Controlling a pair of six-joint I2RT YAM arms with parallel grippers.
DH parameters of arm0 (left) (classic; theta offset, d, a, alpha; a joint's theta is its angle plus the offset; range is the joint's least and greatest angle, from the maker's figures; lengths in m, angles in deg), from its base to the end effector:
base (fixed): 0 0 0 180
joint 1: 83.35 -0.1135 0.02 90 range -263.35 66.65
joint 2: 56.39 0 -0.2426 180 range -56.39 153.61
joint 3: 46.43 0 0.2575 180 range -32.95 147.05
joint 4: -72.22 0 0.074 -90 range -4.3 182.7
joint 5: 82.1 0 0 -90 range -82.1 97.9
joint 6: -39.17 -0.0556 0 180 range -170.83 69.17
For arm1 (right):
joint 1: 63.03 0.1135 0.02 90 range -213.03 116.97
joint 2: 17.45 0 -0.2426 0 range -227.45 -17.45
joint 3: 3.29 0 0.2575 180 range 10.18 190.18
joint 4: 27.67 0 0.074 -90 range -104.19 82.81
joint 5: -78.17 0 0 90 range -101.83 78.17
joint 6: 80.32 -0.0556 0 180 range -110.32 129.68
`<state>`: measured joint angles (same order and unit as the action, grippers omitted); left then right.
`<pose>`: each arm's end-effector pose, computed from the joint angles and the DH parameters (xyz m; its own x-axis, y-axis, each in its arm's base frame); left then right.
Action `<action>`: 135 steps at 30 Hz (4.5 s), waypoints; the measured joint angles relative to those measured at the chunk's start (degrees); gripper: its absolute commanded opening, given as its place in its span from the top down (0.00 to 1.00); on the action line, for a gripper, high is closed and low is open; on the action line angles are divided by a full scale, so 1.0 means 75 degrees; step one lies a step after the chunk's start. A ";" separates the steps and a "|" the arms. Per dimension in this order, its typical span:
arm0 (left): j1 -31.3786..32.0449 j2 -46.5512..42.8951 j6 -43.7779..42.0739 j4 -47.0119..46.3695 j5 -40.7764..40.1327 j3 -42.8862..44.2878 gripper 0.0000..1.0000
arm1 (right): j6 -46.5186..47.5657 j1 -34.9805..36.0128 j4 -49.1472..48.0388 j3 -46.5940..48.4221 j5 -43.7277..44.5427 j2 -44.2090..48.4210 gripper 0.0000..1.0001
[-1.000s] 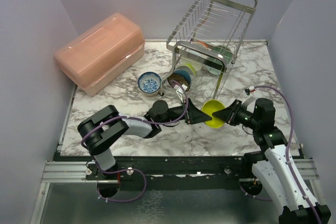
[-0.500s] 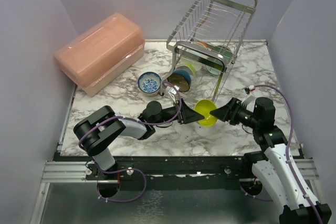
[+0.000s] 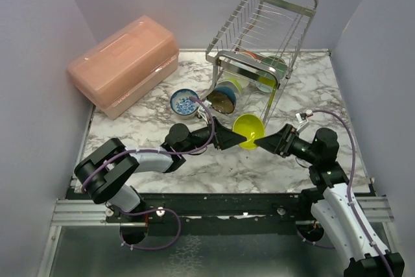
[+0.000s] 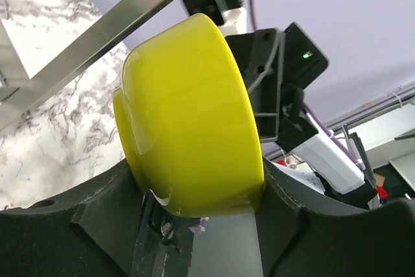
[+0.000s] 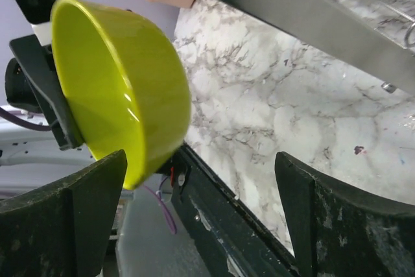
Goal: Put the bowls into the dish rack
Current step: Place the bowl in the dish rack.
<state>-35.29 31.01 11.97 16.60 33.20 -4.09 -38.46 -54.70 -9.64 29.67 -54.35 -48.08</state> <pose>0.1916 -0.2487 0.1964 -0.7919 -0.3218 -0.5190 0.5447 0.0121 -0.8386 0.1719 0.0631 0.2165 -0.7377 0.4468 -0.5062 -0.3014 0.4529 0.8390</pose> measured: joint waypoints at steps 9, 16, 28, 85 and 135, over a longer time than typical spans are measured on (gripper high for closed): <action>0.0026 -0.0230 -0.0224 -0.0047 0.0157 0.0015 1.00 | -0.0842 0.0000 -0.1673 -0.0449 -0.0857 -0.0498 0.21; 0.0163 -0.0073 -0.0233 -0.0044 0.0160 0.0090 1.00 | -0.0938 0.0000 -0.2049 -0.0338 -0.1058 -0.0965 0.47; 0.0463 0.0052 -0.0638 0.1003 -0.0495 0.0423 0.39 | 0.0638 0.0099 0.0093 0.0519 0.0061 -0.1507 0.99; 0.0679 -0.0898 -0.2498 0.6327 -0.2235 0.1515 1.00 | 0.1731 -0.0009 0.2090 0.1751 0.0903 -0.0956 0.16; 0.0536 -0.1163 -0.1848 0.0991 0.0819 0.0239 1.00 | -0.0458 -0.0006 -0.3797 0.0595 -0.2984 -0.1580 0.33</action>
<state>-31.27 22.29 -1.88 24.03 39.34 -2.30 -41.89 -54.74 -38.12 34.13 -76.73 -59.93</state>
